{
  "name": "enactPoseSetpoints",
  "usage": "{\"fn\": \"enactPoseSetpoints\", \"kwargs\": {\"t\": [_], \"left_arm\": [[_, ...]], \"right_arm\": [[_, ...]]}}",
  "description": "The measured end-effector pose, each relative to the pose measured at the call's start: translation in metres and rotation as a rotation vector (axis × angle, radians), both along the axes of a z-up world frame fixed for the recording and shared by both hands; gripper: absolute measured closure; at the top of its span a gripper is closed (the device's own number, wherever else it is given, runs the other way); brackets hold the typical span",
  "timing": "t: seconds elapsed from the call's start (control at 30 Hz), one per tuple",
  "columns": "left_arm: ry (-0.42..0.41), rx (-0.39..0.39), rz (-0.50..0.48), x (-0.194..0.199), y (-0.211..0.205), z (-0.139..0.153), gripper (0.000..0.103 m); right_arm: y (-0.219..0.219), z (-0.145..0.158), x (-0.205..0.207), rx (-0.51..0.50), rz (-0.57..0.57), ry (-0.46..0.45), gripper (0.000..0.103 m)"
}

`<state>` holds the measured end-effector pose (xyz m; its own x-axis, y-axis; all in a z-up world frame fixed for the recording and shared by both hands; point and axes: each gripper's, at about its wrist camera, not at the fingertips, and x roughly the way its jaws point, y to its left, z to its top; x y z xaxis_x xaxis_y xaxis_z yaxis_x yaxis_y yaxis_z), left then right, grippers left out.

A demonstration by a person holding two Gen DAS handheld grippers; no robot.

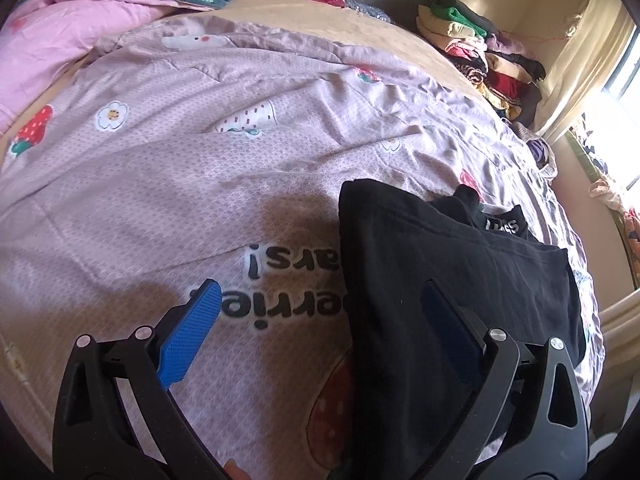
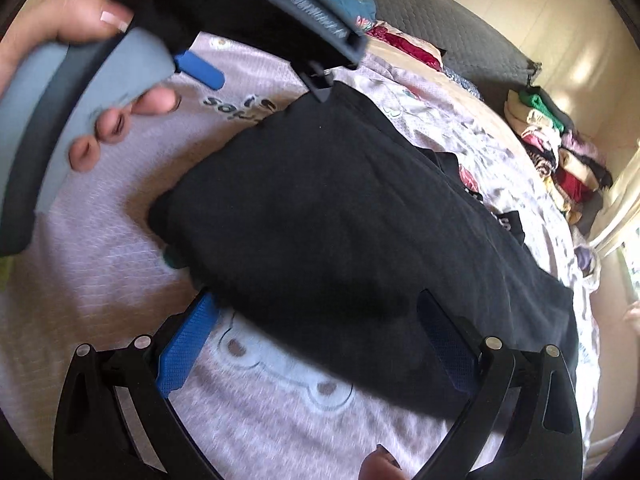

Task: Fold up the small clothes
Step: 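Move both grippers to the edge of the folded black shirt, then close both grippers on the edge of the black shirt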

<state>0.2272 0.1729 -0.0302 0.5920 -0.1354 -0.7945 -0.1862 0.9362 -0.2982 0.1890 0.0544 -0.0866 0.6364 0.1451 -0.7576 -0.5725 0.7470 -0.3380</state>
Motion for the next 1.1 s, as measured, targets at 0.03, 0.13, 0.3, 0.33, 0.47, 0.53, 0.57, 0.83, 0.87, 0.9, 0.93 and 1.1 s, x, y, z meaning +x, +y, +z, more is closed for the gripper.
{"fn": "enactPoseSetpoints", "kwargs": {"t": [0.03,0.13,0.3,0.33,0.47,0.53,0.57,0.83,0.87,0.9,0.93,1.1], "left_arm": [[0.002,0.001,-0.004,0.004,0.000,-0.001,0.010],[0.011,0.009,-0.008,0.011,-0.001,-0.003,0.010],[0.031,0.024,-0.019,0.022,-0.004,-0.009,0.010],[0.037,0.026,-0.017,0.024,-0.004,-0.010,0.010],[0.056,0.019,-0.018,0.029,-0.005,-0.017,0.010],[0.066,0.015,-0.018,0.031,-0.007,-0.020,0.010],[0.070,0.011,-0.019,0.032,-0.008,-0.020,0.010],[0.088,-0.028,-0.048,0.039,-0.024,-0.020,0.010],[0.089,-0.034,-0.054,0.041,-0.027,-0.020,0.010],[0.091,-0.039,-0.058,0.041,-0.030,-0.019,0.010],[0.088,-0.051,-0.067,0.042,-0.034,-0.018,0.010],[0.080,-0.106,-0.083,0.044,-0.048,-0.013,0.010]], "right_arm": [[0.002,-0.001,0.003,-0.011,0.004,-0.008,0.005],[0.007,-0.005,0.015,-0.053,0.002,-0.030,0.005],[0.009,-0.003,0.027,-0.077,0.007,-0.085,0.005],[0.008,-0.002,0.029,-0.082,-0.001,-0.107,0.005],[-0.002,0.008,0.031,-0.046,0.004,-0.164,0.016],[-0.006,0.015,0.028,-0.017,0.014,-0.183,0.025],[-0.008,0.019,0.025,0.000,0.026,-0.204,0.034],[-0.026,0.040,0.018,0.086,0.049,-0.202,0.092],[-0.029,0.042,0.019,0.094,0.042,-0.206,0.093],[-0.032,0.043,0.020,0.099,0.036,-0.207,0.093],[-0.035,0.045,0.021,0.105,0.031,-0.209,0.093],[-0.050,0.053,0.011,0.144,-0.004,-0.223,0.094]]}}
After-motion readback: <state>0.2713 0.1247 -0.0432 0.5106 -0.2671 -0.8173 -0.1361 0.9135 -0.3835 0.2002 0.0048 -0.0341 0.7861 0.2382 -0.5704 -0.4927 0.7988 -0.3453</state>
